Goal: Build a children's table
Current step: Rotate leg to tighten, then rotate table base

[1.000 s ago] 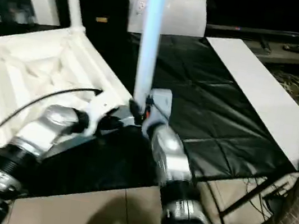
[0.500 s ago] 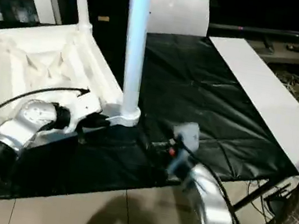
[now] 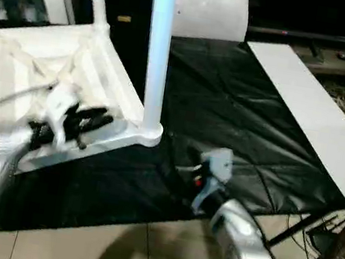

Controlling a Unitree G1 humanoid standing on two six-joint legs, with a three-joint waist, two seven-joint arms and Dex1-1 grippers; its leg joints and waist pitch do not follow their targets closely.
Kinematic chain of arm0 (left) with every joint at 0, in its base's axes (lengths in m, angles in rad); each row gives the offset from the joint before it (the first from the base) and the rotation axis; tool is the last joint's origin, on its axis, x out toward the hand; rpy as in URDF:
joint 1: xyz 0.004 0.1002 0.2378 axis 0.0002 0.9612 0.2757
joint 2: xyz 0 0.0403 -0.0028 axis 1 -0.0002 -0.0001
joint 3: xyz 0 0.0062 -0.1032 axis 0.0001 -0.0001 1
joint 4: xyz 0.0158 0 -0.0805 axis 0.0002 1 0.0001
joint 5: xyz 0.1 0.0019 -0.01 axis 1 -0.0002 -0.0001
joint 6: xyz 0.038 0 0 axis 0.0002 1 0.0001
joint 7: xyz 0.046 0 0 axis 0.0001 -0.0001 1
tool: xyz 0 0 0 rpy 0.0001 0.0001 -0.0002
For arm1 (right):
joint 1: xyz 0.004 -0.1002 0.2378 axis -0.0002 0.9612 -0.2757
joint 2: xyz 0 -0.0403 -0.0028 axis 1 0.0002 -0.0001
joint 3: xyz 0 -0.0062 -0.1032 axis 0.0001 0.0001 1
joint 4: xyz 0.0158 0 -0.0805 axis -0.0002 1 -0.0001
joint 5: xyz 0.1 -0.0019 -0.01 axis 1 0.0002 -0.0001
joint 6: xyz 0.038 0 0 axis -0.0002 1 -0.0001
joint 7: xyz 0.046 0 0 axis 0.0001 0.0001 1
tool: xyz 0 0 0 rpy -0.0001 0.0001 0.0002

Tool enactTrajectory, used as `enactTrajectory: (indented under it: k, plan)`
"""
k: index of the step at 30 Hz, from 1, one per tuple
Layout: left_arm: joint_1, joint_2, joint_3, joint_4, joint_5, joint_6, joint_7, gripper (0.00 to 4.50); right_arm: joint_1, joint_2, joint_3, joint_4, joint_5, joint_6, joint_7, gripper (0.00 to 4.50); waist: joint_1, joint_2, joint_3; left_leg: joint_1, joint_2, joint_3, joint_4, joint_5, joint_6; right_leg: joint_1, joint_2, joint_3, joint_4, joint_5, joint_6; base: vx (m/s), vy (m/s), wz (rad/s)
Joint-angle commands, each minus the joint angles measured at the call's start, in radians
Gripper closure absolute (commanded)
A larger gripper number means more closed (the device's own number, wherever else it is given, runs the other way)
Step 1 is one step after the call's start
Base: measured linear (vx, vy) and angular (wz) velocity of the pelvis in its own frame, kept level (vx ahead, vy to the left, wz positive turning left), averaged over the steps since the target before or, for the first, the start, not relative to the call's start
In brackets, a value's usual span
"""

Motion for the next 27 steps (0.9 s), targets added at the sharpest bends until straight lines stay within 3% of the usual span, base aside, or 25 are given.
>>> enactTrajectory:
  k: [1, 3, 5, 7, 8, 9, 10, 11, 13, 14, 15, 16, 17, 18, 19, 20, 21, 22, 23, 24, 25, 26, 27]
  plan:
    - [-0.017, 0.015, 0.012, -0.041, -0.016, 0.019, 0.021, 3.35, -0.003, -0.002, 0.001, -0.022, -0.011, 0.007, -0.009, 0.0, 0.001, 0.011, -0.055, -0.031, 0.004, 0.028, -0.059, -0.086, 0.059, 0.078, -0.063, 0.069, -0.086, -0.276, -0.086, 0.0, 0.0, 0.0]
    - [-0.017, 0.015, 0.012, -0.041, -0.016, 0.019, 0.021, 3.35, -0.003, -0.002, 0.001, -0.022, -0.011, 0.007, -0.009, 0.0, 0.003, 0.009, -0.05, -0.028, 0.0, 0.026, -0.062, -0.121, 0.057, 0.076, -0.06, 0.065, -0.1, -0.363, -0.031, 0.0, 0.0, 0.0]
    - [-0.017, 0.015, 0.012, -0.041, -0.016, 0.019, 0.021, 3.35, -0.003, -0.002, 0.001, -0.022, -0.011, 0.007, -0.009, 0.0, 0.002, 0.009, -0.048, -0.024, -0.002, 0.025, -0.062, -0.14, 0.051, 0.073, -0.06, 0.063, -0.108, -0.413, -0.003, 0.0, 0.0, 0.0]
    - [0.02, -0.003, 0.01, -0.091, -0.021, 0.025, 0.048, 3.35, -0.003, -0.003, 0.004, -0.026, -0.014, 0.008, -0.017, 0.0, 0.0, 0.014, -0.05, -0.024, 0.001, 0.022, -0.064, -0.145, 0.046, 0.073, -0.06, 0.062, -0.106, -0.408, 0.002, 0.0, 0.0, 0.0]
    - [0.12, -0.064, 0.019, -0.178, -0.003, 0.029, 0.144, 3.35, -0.012, -0.006, 0.013, -0.006, -0.017, -0.008, -0.006, 0.0, 0.01, -0.014, -0.046, -0.09, -0.009, -0.025, -0.077, -0.138, 0.081, 0.123, -0.086, 0.025, -0.073, -0.353, -0.011, 0.0, 0.0, 0.0]
    - [0.194, -0.102, 0.021, -0.241, 0.04, 0.027, 0.218, 3.35, -0.019, -0.011, 0.02, 0.006, -0.018, -0.015, 0.007, 0.0, -0.004, 0.002, -0.056, -0.095, -0.013, -0.043, -0.063, -0.094, 0.149, 0.127, -0.105, 0.008, -0.082, -0.279, -0.031, 0.011, 0.016, 0.31]
    - [0.205, -0.107, 0.02, -0.25, 0.043, 0.025, 0.226, 3.35, -0.02, -0.012, 0.021, 0.008, -0.019, -0.017, 0.008, 0.0, -0.012, 0.003, -0.054, -0.103, -0.021, -0.045, -0.05, -0.068, 0.181, 0.13, -0.119, 0.002, -0.086, -0.276, -0.041, 0.023, 0.032, 0.58]
    - [0.283, -0.146, 0.014, -0.319, 0.068, 0.018, 0.283, 3.35, -0.031, -0.016, 0.029, 0.028, -0.023, -0.025, 0.02, 0.0, -0.004, 0.001, -0.055, -0.117, -0.03, -0.04, 0.007, 0.016, 0.242, 0.142, -0.193, 0.01, -0.112, -0.314, -0.065, 0.024, 0.029, 0.52]
    - [0.312, -0.145, -0.006, -0.362, 0.086, 0.025, 0.29, 3.35, -0.036, -0.024, 0.035, 0.029, -0.024, -0.019, 0.027, 0.0, 0.015, 0.005, -0.053, -0.122, -0.028, -0.044, 0.048, 0.054, 0.258, 0.144, -0.242, 0.027, -0.132, -0.353, -0.085, 0.004, 0.038, 0.41]
    - [0.326, -0.145, -0.014, -0.385, 0.096, 0.045, 0.299, 3.35, -0.038, -0.026, 0.038, 0.03, -0.026, -0.018, 0.027, 0.0, 0.028, -0.002, -0.049, -0.132, -0.004, -0.048, 0.089, 0.039, 0.251, 0.151, -0.302, 0.044, -0.149, -0.361, -0.11, -0.017, 0.072, 0.52]
    - [0.334, -0.144, -0.018, -0.393, 0.098, 0.049, 0.302, 3.35, -0.041, -0.026, 0.04, 0.031, -0.027, -0.019, 0.026, 0.0, 0.044, 0.007, -0.04, -0.129, 0.016, -0.047, 0.095, 0.027, 0.224, 0.153, -0.315, 0.025, -0.161, -0.394, -0.136, -0.03, 0.123, 0.5]
    - [0.357, -0.142, -0.031, -0.42, 0.102, 0.064, 0.314, 3.35, -0.047, -0.026, 0.045, 0.035, -0.034, -0.023, 0.024, 0.0, 0.045, 0.011, -0.032, -0.117, 0.02, -0.047, 0.079, 0.016, 0.218, 0.149, -0.296, 0.004, -0.163, -0.418, -0.142, -0.041, 0.214, 0.75]
    - [0.365, -0.14, -0.037, -0.432, 0.1, 0.073, 0.321, 3.35, -0.05, -0.026, 0.047, 0.035, -0.036, -0.024, 0.023, 0.0, 0.035, 0.03, -0.016, -0.094, 0.008, -0.042, -0.001, -0.033, 0.225, 0.145, -0.172, -0.071, -0.123, -0.469, -0.121, -0.025, 0.173, 0.51]
    - [0.368, -0.142, -0.037, -0.436, 0.098, 0.082, 0.331, 3.35, -0.052, -0.026, 0.048, 0.036, -0.04, -0.028, 0.022, 0.0, 0.013, 0.059, -0.013, -0.061, -0.02, -0.058, -0.072, -0.139, 0.262, 0.113, -0.015, -0.094, -0.018, -0.428, -0.077, 0.018, 0.167, 0.54]
    - [0.367, -0.14, -0.039, -0.441, 0.1, 0.09, 0.332, 3.35, -0.054, -0.021, 0.043, 0.037, -0.035, -0.025, 0.016, 0.0, -0.014, 0.065, -0.035, 0.017, 0.045, -0.081, -0.05, -0.186, 0.231, 0.036, 0.001, -0.004, 0.038, -0.264, -0.071, 0.013, 0.152, 0.5]
    - [0.36, -0.133, -0.044, -0.442, 0.112, 0.102, 0.333, 3.35, -0.057, -0.014, 0.034, 0.038, -0.03, -0.023, 0.002, 0.0, -0.009, 0.047, -0.027, -0.007, 0.064, -0.079, -0.068, -0.259, 0.157, 0.036, -0.011, 0.023, 0.04, -0.179, -0.062, 0.013, 0.152, 0.5]
    - [0.358, -0.133, -0.047, -0.446, 0.123, 0.107, 0.335, 3.35, -0.058, -0.01, 0.03, 0.039, -0.025, -0.019, -0.005, 0.0, -0.005, 0.046, -0.015, -0.038, 0.075, -0.07, -0.102, -0.391, 0.08, 0.048, -0.016, 0.039, 0.04, -0.133, -0.057, -0.043, 0.113, 0.41]
    - [0.357, -0.133, -0.049, -0.449, 0.131, 0.11, 0.337, 3.35, -0.059, -0.008, 0.028, 0.04, -0.022, -0.017, -0.01, 0.0, 0.004, 0.043, -0.008, -0.032, 0.054, -0.035, -0.124, -0.624, -0.058, 0.035, -0.018, 0.061, 0.014, -0.117, -0.048, -0.042, 0.05, 0.35]
    - [0.354, -0.134, -0.048, -0.451, 0.126, 0.112, 0.337, 3.35, -0.06, -0.011, 0.031, 0.039, -0.018, -0.021, -0.007, 0.0, -0.003, 0.02, -0.004, 0.02, 0.005, -0.003, -0.087, -0.751, -0.09, 0.008, -0.047, 0.108, -0.057, -0.408, -0.026, -0.042, 0.05, 0.35]
    - [0.352, -0.129, -0.053, -0.455, 0.122, 0.117, 0.331, 3.35, -0.058, -0.015, 0.032, 0.038, -0.019, -0.028, -0.005, 0.0, -0.008, 0.012, -0.005, 0.021, -0.001, -0.006, -0.074, -0.734, -0.08, 0.01, -0.064, 0.121, -0.071, -0.488, -0.017, 0.0, 0.0, 0.0]
    - [0.353, -0.127, -0.055, -0.458, 0.119, 0.119, 0.325, 3.35, -0.058, -0.015, 0.032, 0.037, -0.019, -0.03, -0.005, 0.0, -0.007, 0.01, -0.008, 0.019, -0.003, -0.008, -0.072, -0.709, -0.069, 0.015, -0.072, 0.131, -0.078, -0.531, -0.008, 0.0, 0.0, 0.0]
    - [0.36, -0.118, -0.063, -0.47, 0.111, 0.129, 0.309, 3.35, -0.054, -0.017, 0.029, 0.035, -0.021, -0.035, -0.006, 0.0, -0.009, 0.006, -0.011, 0.003, -0.002, -0.013, -0.081, -0.65, -0.048, 0.035, -0.082, 0.141, -0.085, -0.546, 0.006, 0.0, 0.0, 0.0]
    - [0.373, -0.11, -0.07, -0.484, 0.1, 0.135, 0.293, 3.35, -0.051, -0.019, 0.027, 0.033, -0.023, -0.039, -0.005, 0.0, -0.013, 0.009, -0.017, -0.009, 0.0, -0.017, -0.091, -0.599, -0.038, 0.049, -0.081, 0.143, -0.082, -0.489, 0.009, 0.0, 0.0, 0.0]
